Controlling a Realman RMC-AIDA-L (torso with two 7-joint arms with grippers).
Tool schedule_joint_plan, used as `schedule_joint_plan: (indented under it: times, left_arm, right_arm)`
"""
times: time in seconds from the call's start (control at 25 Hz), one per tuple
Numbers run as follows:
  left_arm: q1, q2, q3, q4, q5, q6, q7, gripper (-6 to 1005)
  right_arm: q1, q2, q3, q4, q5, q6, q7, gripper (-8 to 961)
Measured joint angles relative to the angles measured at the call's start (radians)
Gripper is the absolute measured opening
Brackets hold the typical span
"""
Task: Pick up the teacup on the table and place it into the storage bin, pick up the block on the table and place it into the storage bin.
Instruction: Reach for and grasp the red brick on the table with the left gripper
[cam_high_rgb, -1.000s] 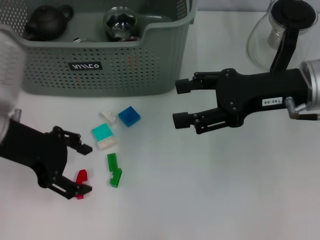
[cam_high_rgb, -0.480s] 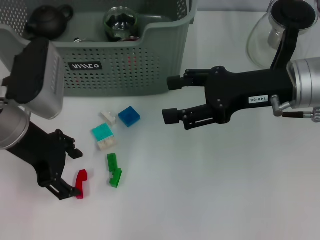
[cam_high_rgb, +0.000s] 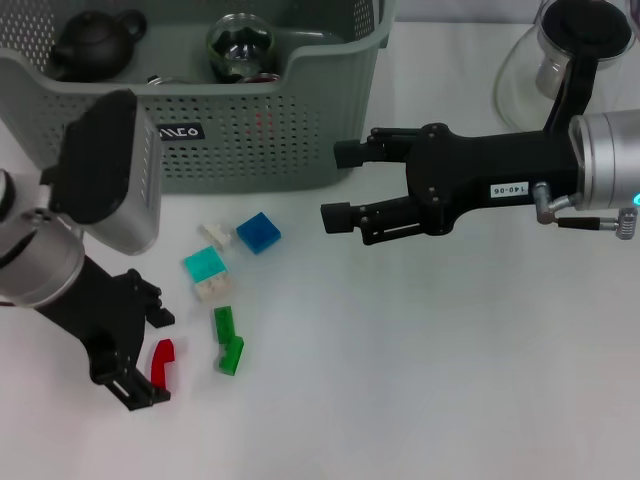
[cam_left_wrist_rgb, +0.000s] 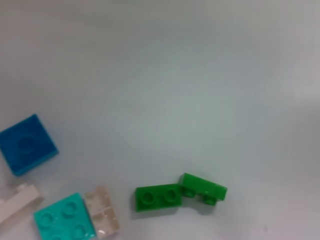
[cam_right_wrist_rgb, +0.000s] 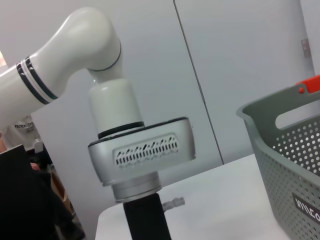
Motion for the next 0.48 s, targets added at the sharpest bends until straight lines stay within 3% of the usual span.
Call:
schedule_joint_plan:
  times: [0.48]
  left_arm:
    - [0.031,0.0,0.052,-0.002,0.002,-0.05,-0.01,870]
  right_arm:
    - [0.007,0.0,0.0,0.001,0.0,0.013,-0.009,940]
